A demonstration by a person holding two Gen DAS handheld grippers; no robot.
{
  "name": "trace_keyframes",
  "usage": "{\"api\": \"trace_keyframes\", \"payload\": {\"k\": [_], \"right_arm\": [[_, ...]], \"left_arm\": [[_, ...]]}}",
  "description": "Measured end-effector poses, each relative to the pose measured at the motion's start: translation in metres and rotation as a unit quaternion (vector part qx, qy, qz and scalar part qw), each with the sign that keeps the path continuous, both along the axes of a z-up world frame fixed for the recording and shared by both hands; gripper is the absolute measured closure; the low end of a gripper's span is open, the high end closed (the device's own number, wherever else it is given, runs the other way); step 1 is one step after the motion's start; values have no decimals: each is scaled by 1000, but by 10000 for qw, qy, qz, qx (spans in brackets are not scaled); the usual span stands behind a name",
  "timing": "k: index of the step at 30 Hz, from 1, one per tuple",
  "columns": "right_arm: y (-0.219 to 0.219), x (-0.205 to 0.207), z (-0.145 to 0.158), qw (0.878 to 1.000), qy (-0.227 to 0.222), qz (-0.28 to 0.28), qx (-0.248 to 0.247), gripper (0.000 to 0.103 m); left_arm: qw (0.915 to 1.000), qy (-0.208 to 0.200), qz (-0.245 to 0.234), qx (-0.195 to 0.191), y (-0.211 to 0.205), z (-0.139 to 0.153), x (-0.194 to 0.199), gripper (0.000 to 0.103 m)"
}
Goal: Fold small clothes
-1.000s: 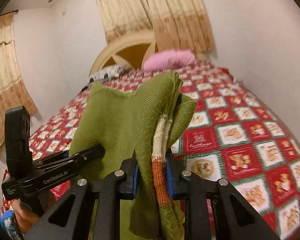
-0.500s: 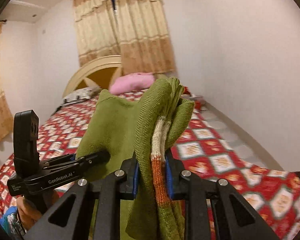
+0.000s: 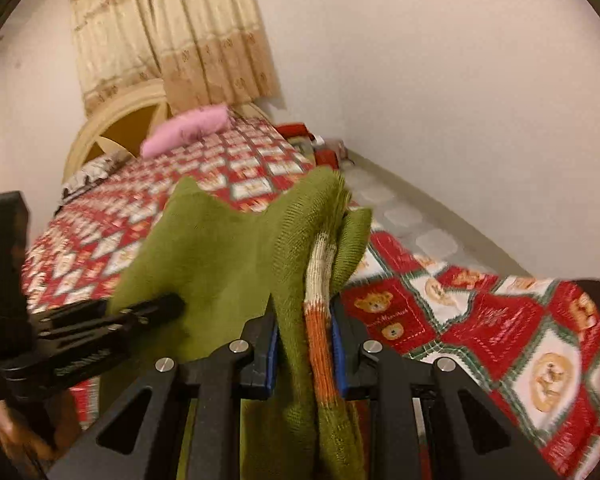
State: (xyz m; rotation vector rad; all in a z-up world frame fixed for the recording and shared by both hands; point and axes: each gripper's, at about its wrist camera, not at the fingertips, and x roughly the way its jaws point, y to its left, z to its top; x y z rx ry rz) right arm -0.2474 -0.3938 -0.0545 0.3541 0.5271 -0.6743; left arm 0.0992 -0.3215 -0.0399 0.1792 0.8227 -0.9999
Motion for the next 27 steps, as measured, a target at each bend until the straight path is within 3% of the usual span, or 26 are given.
{"api": "trace_keyframes", "payload": {"k": [5, 8, 11, 13, 16, 17, 19, 20, 22, 27], "right_arm": [[-30, 6, -30, 9983, 182, -267, 489, 81], [-36, 6, -36, 9967, 305, -334, 680, 79], [-43, 6, -40, 9940, 399, -386, 941, 72], [-47, 2, -39, 9929, 357, -366, 1071, 64], [-39, -18, -29, 9939, 194, -354, 1023, 62], [-33, -29, -24, 9947, 75, -319, 978, 60], [-19, -51, -17, 9951, -92, -249, 950, 44], [-13, -59, -15, 9952, -150, -227, 937, 42], [1, -73, -13, 9954, -195, -166, 918, 41], [31, -78, -30, 9947, 171, 148, 999, 41]], "left_arm": [[9996, 8, 89, 282, -16, -15, 4, 66], [9987, -169, 108, 473, -19, -18, -2, 58], [9969, -319, 235, 674, -19, -20, -4, 41], [9953, -426, 385, 785, -14, -18, -4, 19], [9958, -322, 375, 766, -1, -16, -2, 11], [9962, -259, 367, 750, 3, -16, -2, 10], [9971, -91, 301, 689, 11, -14, -4, 10], [9974, -21, 272, 664, 14, -14, -5, 10], [9978, 80, 199, 620, 21, -13, -10, 10], [9985, 112, -19, 544, 37, -14, -30, 10]]}}
